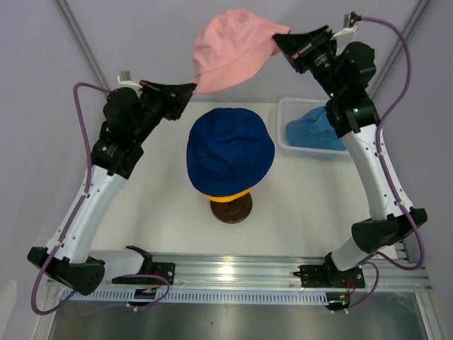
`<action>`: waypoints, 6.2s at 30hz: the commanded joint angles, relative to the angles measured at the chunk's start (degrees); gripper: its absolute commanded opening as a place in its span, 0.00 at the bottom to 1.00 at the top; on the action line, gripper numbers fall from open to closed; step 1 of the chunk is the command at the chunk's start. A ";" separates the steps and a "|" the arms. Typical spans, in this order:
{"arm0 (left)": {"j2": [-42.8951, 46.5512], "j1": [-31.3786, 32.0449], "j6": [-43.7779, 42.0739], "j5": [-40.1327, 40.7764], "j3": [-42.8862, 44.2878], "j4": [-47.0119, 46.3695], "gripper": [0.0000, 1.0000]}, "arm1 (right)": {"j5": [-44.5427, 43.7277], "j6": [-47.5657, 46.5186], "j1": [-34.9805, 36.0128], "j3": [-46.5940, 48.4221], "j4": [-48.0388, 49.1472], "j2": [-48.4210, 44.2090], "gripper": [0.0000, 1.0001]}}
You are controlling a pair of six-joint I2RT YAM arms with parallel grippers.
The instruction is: Stack the hats
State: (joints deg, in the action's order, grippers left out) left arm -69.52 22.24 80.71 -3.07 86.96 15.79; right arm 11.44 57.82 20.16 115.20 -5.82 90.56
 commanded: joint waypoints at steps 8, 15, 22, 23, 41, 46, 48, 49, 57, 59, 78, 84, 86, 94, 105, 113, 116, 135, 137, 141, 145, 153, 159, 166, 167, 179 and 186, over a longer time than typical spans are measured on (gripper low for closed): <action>13.35 -1.94 13.70 4.48 -14.37 -8.12 0.01 | 4.01 11.62 -0.31 -17.29 13.02 -4.61 0.00; 4.84 -1.94 -2.04 -5.44 -1.72 -17.36 0.01 | 3.94 5.19 4.54 -14.73 19.43 -4.69 0.00; 1.49 -1.94 2.43 -11.87 -4.42 -22.46 0.01 | 1.56 12.48 4.53 -23.87 32.97 -6.98 0.35; 1.58 -1.94 2.26 -12.13 -4.86 -23.86 0.01 | 1.74 12.66 4.53 -23.70 33.68 -6.98 0.38; 10.99 -0.79 -20.92 -5.80 -6.20 -24.94 0.01 | 4.29 11.71 5.94 -25.65 37.43 -8.92 0.00; 12.38 -0.71 -29.64 -4.94 -7.23 -18.87 0.01 | 9.13 12.05 6.11 -25.98 37.55 -9.61 0.00; 15.01 -0.71 -30.52 -2.73 -11.51 -18.69 0.02 | 8.34 13.01 6.12 -29.14 36.07 -11.10 0.00; 15.98 -0.71 -30.96 -1.95 -12.50 -18.60 0.01 | 8.33 14.76 5.94 -30.54 36.49 -11.63 0.00; 23.46 1.84 -37.98 2.11 -21.47 -18.70 0.01 | 7.89 17.77 4.89 -42.24 40.54 -17.70 0.00; 25.21 2.11 -40.09 1.49 -22.61 -17.99 0.01 | 8.59 17.15 4.88 -42.95 39.93 -19.19 0.00; 31.72 4.22 -34.32 -9.06 -29.65 -20.54 0.03 | 6.67 13.19 6.20 -51.39 29.47 -34.05 0.00; 34.71 4.13 -31.84 -7.57 -30.54 -18.62 0.06 | 6.05 16.79 7.08 -51.74 30.17 -36.07 0.00; 33.92 4.22 -31.49 -8.09 -29.22 -16.23 0.06 | 5.70 17.85 7.17 -52.61 30.52 -36.86 0.00; 32.86 4.22 -29.47 -10.20 -27.98 -13.33 0.08 | 3.50 22.51 7.35 -54.11 31.13 -38.18 0.00; 33.57 4.13 -17.70 -8.26 -26.05 -11.57 0.15 | 5.52 25.15 8.66 -45.32 30.00 -32.91 0.00; 33.92 4.13 -9.70 -12.66 -29.38 -12.80 0.15 | 5.52 26.81 10.33 -49.80 30.61 -34.84 0.00; 35.32 4.13 -9.60 -13.80 -30.18 -13.07 0.15 | 5.96 26.38 10.95 -51.21 30.17 -36.15 0.00; 32.25 4.13 -11.10 -17.14 -24.64 -12.10 0.19 | 4.55 32.87 11.21 -53.68 28.85 -40.03 0.00; 32.68 4.13 -12.32 -16.71 -25.17 -10.18 0.27 | 5.26 33.93 11.39 -53.85 29.20 -39.50 0.00; 37.94 4.21 -15.57 -11.27 -27.97 -7.45 0.73 | 4.12 32.53 11.48 -54.64 28.24 -40.02 0.00; 41.91 4.21 -18.03 -4.23 -29.65 -5.86 0.80 | 1.66 30.43 11.74 -55.96 27.71 -41.17 0.00; 32.09 4.22 -16.72 -9.14 -28.16 -12.53 0.81 | -0.45 28.05 12.88 -56.40 26.57 -42.23 0.00; 26.36 4.22 -14.35 -10.03 -27.80 -15.17 0.80 | -0.63 27.52 13.32 -56.49 26.65 -41.43 0.00; 24.08 4.30 -13.38 -7.92 -24.56 -20.27 0.49 | -0.10 25.07 13.32 -56.75 27.27 -39.77 0.00; 23.82 4.22 -13.38 -7.65 -24.38 -20.71 0.32 | -0.28 24.19 13.32 -56.58 27.18 -39.68 0.00; 17.92 4.30 -12.42 -14.77 -12.78 -20.71 0.01 | -4.85 14.43 13.24 -51.83 24.72 -40.03 0.00; 20.65 4.30 -15.21 -16.35 -12.78 -19.57 0.01 | -3.09 11.27 13.24 -51.48 24.02 -41.08 0.00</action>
State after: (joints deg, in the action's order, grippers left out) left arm -50.76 26.39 67.31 -17.21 72.36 -2.39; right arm 8.01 72.34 33.17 61.73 17.26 50.52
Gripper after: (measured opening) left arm 0.016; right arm 0.010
